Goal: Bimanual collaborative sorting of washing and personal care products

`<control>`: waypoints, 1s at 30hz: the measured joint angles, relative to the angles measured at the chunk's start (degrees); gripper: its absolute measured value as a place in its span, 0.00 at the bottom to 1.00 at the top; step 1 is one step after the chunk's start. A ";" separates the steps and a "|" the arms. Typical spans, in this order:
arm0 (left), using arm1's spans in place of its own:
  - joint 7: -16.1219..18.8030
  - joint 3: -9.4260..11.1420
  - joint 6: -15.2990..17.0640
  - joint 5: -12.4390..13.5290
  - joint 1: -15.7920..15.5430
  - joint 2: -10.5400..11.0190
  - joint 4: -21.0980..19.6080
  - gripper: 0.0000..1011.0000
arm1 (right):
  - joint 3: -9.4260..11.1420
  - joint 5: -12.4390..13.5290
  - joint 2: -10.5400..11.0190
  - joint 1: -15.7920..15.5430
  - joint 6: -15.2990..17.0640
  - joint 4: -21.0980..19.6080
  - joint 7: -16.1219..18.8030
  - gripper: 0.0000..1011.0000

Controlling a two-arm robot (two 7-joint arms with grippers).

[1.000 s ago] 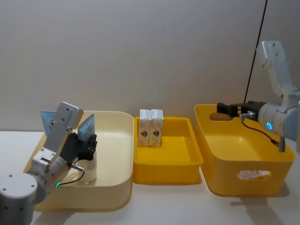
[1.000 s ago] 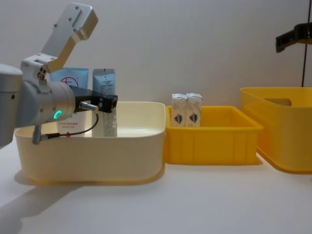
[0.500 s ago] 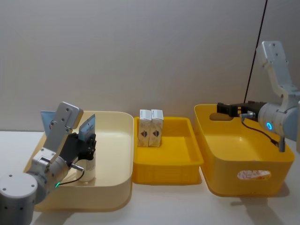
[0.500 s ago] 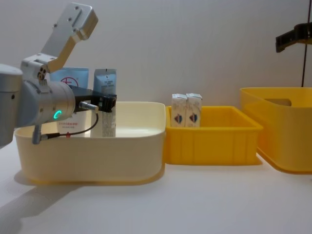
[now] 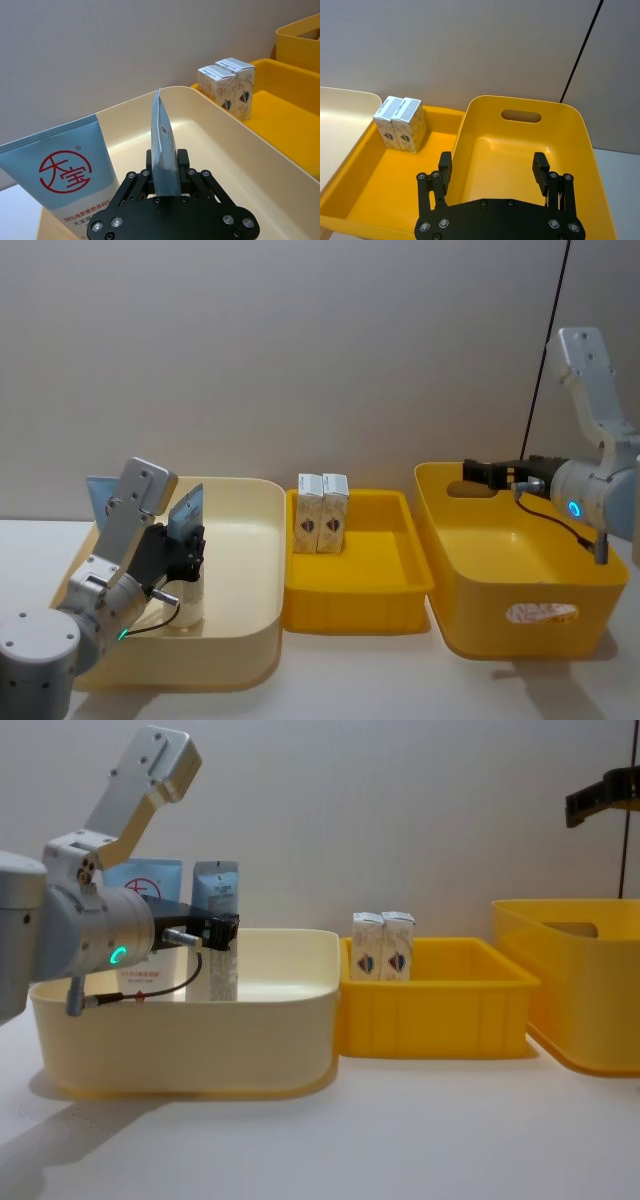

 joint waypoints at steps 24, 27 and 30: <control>-3.52 -0.34 -4.30 2.35 -4.94 2.11 -2.90 0.23 | -0.15 -0.04 0.05 0.01 -0.08 0.01 0.21 0.99; -4.56 -0.72 -5.79 2.25 -6.09 2.16 -3.16 0.24 | -0.63 -0.17 0.29 0.11 -0.61 0.12 0.79 0.99; -5.74 -1.22 -7.34 1.62 -7.16 2.00 -3.29 0.24 | -1.22 -0.28 0.68 0.21 -1.47 0.20 1.80 0.99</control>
